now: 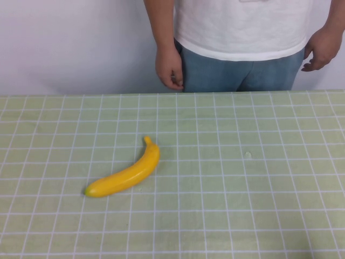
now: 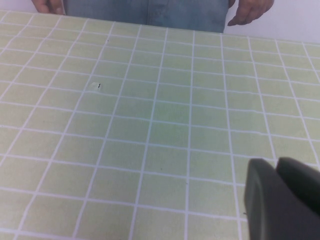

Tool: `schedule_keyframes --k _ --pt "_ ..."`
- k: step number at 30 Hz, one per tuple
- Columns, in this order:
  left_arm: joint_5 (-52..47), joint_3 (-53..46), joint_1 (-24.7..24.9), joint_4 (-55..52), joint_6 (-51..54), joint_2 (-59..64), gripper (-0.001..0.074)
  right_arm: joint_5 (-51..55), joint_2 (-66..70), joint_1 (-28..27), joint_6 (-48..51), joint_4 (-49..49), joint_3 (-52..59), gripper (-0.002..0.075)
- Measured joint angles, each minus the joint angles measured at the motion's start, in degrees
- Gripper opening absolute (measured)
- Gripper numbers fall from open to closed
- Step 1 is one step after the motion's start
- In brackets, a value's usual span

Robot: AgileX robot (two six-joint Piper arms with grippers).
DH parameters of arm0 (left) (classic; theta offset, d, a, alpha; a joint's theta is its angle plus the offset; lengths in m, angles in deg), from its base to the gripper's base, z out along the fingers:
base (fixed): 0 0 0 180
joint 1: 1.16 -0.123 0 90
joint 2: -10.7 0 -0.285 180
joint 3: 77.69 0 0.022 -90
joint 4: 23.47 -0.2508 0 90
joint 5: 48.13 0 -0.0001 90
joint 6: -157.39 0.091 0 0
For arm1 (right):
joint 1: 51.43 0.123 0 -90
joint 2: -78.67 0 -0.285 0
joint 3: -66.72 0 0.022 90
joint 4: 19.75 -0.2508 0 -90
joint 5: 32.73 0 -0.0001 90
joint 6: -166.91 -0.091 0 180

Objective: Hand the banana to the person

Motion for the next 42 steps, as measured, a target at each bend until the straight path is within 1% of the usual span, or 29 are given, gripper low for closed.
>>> schedule_keyframes --k 2,9,14,19,20,22,24,27,30,35,39,42 --pt "4.6 0.0 0.0 0.0 -0.6 0.0 -0.0004 0.0 0.0 0.0 0.0 0.0 0.0 -0.0007" --pt "28.4 0.0 0.0 -0.1 -1.4 0.0 -0.0004 0.0 0.0 0.0 0.0 0.0 0.0 -0.0007" --pt "39.9 0.0 0.0 -0.1 -1.4 0.0 -0.0004 0.0 0.0 0.0 0.0 0.0 0.0 -0.0007" --pt "55.3 0.0 0.0 0.3 -1.4 0.0 -0.0004 0.0 0.0 0.0 0.0 0.0 0.0 -0.0007" --pt "57.2 0.3 0.0 0.9 -1.4 0.0 -0.0004 0.0 0.0 0.0 0.0 0.0 0.0 -0.0007" --pt "57.3 3.0 0.0 1.9 -1.4 0.0 -0.0004 0.0 0.0 0.0 0.0 0.0 0.0 -0.0007" --pt "54.9 7.6 0.0 2.3 -1.4 0.0 -0.0004 0.0 0.0 0.0 0.0 0.0 0.0 -0.0007" --pt "46.3 17.3 0.0 2.5 -1.4 0.1 -0.0004 0.0 0.0 0.0 0.0 0.0 0.0 -0.0007" --pt "33.0 29.4 0.0 2.8 -1.4 3.5 -0.0004 0.0 0.0 0.0 0.0 0.0 0.0 -0.0007" --pt "5.9 47.6 0.0 2.9 -2.9 14.9 -0.0004 0.0 0.0 0.0 0.0 0.0 0.0 -0.0007" --pt "-10.6 55.8 0.0 2.9 -3.6 23.4 -0.0004 0.0 0.0 0.0 0.0 0.0 0.0 -0.0007" --pt "-15.7 57.3 0.0 3.4 -4.5 28.0 -0.0004 0.0 0.0 0.0 0.0 0.0 0.0 -0.0007"
